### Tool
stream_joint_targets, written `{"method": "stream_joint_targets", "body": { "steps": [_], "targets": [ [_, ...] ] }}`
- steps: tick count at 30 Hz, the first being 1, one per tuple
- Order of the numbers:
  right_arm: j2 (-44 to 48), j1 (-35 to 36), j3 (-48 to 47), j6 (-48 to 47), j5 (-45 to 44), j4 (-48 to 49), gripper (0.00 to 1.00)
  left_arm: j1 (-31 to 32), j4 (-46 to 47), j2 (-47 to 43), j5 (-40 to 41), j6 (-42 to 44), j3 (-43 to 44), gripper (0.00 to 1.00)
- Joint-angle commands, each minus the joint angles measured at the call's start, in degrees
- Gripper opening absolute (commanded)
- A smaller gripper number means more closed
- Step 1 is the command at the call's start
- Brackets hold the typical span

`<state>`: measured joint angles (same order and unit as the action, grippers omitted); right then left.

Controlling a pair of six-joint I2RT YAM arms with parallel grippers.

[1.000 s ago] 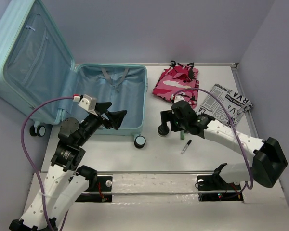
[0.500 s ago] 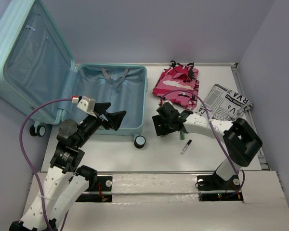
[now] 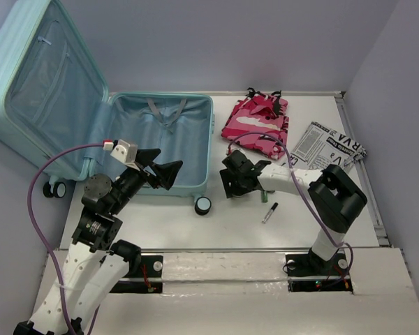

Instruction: Pack the luggage

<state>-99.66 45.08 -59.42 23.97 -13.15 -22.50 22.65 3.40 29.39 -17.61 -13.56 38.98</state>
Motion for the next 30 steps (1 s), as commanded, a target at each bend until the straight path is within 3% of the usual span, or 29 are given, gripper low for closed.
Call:
{"method": "stream_joint_targets", "body": {
  "steps": [1,11,18,22,27,30],
  "targets": [
    [-2.0,0.4,-2.5,0.4,-1.2,3.6,0.76,-0.3,2.5,-0.6,-1.3,0.2,-0.2,0.99],
    [5.4,0.4,-1.5,-1.4,-6.3,5.2,0.41,-0.3,2.7,0.0,-1.6,0.0,-0.3,0.99],
    [15.0,0.9,-4.0,-3.8,-5.1,2.0,0.4,-0.4,2.9,0.6,-1.9,-0.1,-0.3,0.99],
    [16.3,1.6,-11.0,-7.0,-3.3,1.0,0.4,-0.3,2.8,0.3,-1.1,-0.2,-0.2,0.99],
    [8.8,3.8,-26.4,-10.3,1.6,1.1,0.4,-0.5,2.1,-0.5,3.4,-0.8,0.1,0.99],
    [-0.4,5.1,-35.5,-11.5,3.5,1.4,0.4,-0.9,0.1,-1.0,8.9,-1.3,0.6,0.99]
  ]
}}
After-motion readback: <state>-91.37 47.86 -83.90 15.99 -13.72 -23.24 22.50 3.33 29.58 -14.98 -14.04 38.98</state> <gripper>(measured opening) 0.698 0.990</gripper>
